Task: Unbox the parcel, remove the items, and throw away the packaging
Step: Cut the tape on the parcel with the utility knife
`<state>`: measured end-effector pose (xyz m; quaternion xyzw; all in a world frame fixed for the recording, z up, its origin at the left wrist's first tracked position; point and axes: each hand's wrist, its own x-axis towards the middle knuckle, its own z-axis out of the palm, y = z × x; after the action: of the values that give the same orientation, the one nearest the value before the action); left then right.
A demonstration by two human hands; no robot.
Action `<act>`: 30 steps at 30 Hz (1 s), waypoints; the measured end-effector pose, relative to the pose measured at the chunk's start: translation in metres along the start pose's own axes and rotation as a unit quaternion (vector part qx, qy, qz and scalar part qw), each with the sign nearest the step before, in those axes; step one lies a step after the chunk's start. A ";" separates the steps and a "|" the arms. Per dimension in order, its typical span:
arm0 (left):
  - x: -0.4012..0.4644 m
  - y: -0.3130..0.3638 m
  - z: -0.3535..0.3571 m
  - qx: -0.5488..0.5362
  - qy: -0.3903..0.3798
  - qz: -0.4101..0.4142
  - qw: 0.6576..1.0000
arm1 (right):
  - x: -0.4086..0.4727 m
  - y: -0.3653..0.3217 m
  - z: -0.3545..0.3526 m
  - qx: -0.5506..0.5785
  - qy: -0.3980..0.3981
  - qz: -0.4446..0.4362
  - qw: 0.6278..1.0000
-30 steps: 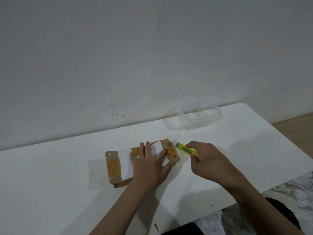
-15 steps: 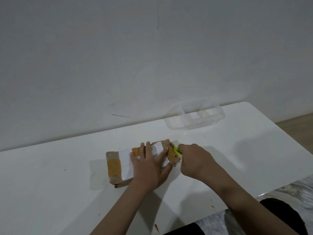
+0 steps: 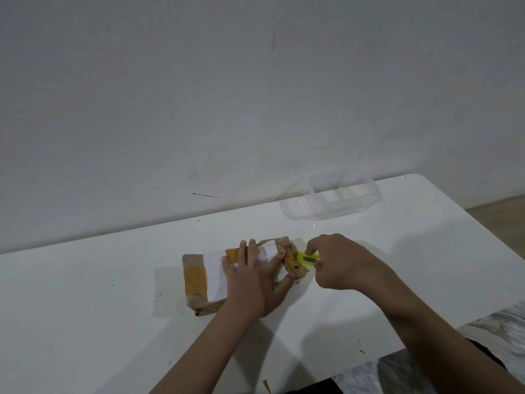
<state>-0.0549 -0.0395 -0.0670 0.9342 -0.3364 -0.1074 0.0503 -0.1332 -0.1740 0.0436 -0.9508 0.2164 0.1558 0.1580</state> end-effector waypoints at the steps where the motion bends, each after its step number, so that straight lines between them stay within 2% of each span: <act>1: 0.000 0.000 0.001 0.000 0.003 0.001 1.000 | 0.000 0.001 0.000 -0.001 0.009 0.003 1.000; 8: 0.001 -0.002 0.006 0.016 0.017 0.008 1.000 | -0.007 0.015 0.006 0.014 0.062 0.026 0.998; 18: 0.001 -0.001 -0.002 0.002 -0.016 0.014 1.000 | -0.010 0.005 -0.015 -0.049 0.000 0.009 0.999; 21: 0.000 -0.001 0.000 0.006 -0.007 0.016 1.000 | -0.012 0.009 -0.012 -0.037 -0.005 0.016 0.999; 25: -0.002 -0.003 0.001 0.010 0.006 0.023 1.000 | -0.022 0.023 0.000 0.004 0.044 0.006 0.999; 30: -0.001 -0.012 -0.001 -0.002 -0.009 0.062 0.998 | -0.029 0.044 0.007 0.130 0.195 -0.057 0.971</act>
<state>-0.0478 -0.0298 -0.0680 0.9105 -0.3936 -0.1137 0.0557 -0.1803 -0.1987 0.0377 -0.9449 0.2064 -0.0711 0.2437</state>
